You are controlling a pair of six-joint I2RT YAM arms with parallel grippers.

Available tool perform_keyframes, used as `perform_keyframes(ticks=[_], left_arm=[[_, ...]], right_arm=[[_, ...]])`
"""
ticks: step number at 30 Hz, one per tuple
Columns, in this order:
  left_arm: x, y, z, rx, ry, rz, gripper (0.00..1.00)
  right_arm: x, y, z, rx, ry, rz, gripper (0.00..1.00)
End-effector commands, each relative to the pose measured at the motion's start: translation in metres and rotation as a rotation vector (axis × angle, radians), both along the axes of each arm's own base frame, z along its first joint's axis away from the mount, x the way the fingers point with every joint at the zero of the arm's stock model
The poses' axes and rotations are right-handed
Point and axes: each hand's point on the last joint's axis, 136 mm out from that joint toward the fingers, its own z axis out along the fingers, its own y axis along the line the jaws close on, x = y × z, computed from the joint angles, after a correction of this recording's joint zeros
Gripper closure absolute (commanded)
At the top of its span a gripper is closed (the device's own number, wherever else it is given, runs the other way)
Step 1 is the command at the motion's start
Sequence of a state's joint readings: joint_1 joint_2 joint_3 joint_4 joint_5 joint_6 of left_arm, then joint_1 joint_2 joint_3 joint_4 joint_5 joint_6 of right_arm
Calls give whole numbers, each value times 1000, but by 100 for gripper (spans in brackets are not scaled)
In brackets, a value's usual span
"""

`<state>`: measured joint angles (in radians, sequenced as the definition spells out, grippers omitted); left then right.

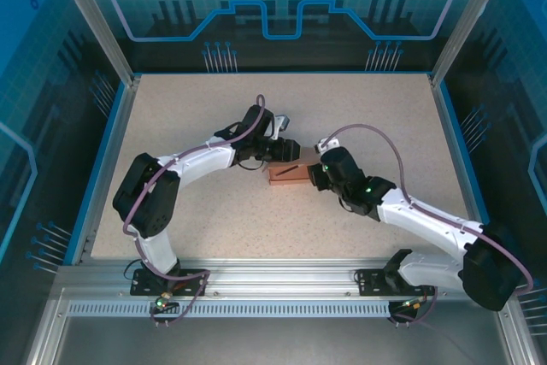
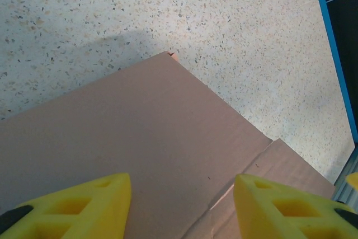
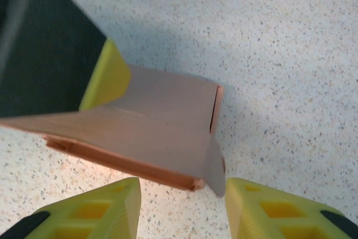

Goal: Fold the paper box

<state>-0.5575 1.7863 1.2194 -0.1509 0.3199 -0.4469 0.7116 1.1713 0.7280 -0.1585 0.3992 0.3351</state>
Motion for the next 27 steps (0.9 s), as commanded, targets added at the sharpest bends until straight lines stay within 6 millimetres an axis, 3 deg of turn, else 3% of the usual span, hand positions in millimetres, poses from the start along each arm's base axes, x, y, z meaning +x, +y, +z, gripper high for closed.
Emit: perform_keyframes(ticks=[1, 7, 13, 20, 27], left_arm=[[-3, 2, -6, 4, 10, 16, 47], [-4, 2, -8, 0, 13, 21, 47], [-4, 2, -11, -1, 17, 25, 47], [-5, 3, -15, -1, 25, 29, 47], [-8, 5, -20, 13, 30, 35, 47]], right_arm=[[3, 5, 16, 63, 10, 57, 54], [25, -2, 14, 137, 79, 39, 51], [49, -4, -1, 171, 178, 8, 49], [62, -5, -35, 165, 272, -17, 50], [63, -9, -67, 137, 335, -40, 52]])
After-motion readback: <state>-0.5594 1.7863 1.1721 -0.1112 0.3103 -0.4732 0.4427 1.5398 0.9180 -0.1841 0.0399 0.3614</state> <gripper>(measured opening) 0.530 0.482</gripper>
